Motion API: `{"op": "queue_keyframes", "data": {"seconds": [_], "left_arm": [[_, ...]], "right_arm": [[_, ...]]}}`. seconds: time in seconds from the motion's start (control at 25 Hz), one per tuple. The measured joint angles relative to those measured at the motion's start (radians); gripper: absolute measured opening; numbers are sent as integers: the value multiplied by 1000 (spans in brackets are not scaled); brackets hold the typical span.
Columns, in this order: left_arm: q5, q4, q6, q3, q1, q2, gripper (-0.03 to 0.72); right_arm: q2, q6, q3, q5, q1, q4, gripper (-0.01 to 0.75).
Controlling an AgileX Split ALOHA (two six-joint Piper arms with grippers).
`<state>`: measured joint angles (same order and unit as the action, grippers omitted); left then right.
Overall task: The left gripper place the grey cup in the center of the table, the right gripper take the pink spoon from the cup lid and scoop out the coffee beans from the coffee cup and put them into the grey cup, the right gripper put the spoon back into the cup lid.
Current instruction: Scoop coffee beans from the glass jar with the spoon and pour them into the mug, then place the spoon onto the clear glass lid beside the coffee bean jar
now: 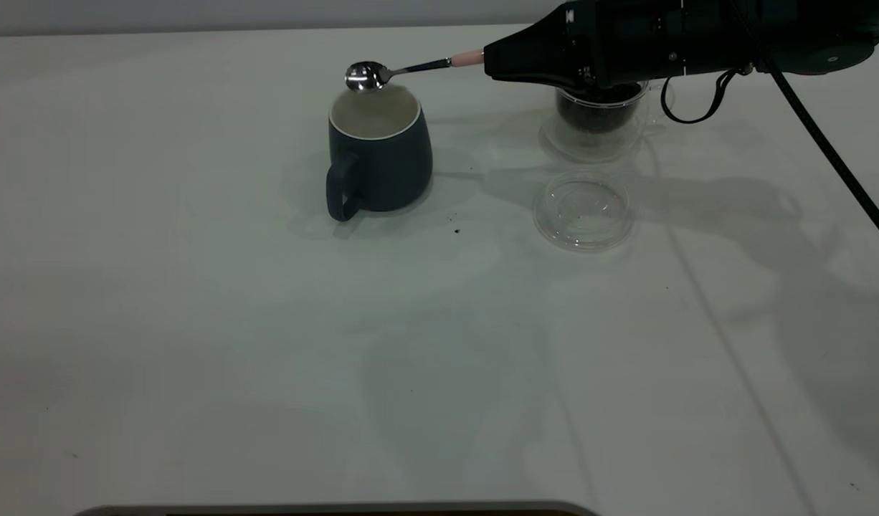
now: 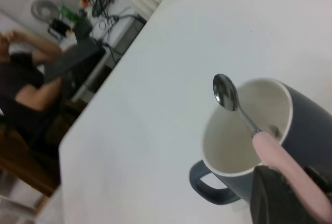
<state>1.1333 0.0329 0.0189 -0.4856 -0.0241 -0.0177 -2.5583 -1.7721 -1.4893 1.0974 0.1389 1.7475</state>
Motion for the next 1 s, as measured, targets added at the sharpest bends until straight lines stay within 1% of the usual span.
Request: {"op": "queue_keyframes", "data": {"seconds": [0.12, 0.24, 0.32, 0.52, 0.6, 0.72, 0.84, 1.0], "left_arm": [[0, 0, 0, 0, 0, 0, 565], [0, 0, 0, 0, 0, 0, 565], [0, 0, 0, 0, 0, 0, 565], [0, 0, 0, 0, 0, 0, 565], [0, 0, 0, 0, 0, 0, 565], [0, 0, 0, 0, 0, 0, 565], [0, 0, 0, 0, 0, 0, 565], [0, 0, 0, 0, 0, 0, 565]], "right_arm": [[0, -18, 0, 0, -1, -11, 114], [22, 58, 0, 0, -8, -57, 114], [57, 161, 0, 5, -22, -130, 114], [173, 549, 12, 32, -96, -319, 114], [208, 627, 48, 34, -131, -359, 114], [244, 655, 155, 34, -191, -345, 114], [252, 612, 299, 25, -254, -275, 114], [252, 555, 465, -31, -314, -196, 114]]}}
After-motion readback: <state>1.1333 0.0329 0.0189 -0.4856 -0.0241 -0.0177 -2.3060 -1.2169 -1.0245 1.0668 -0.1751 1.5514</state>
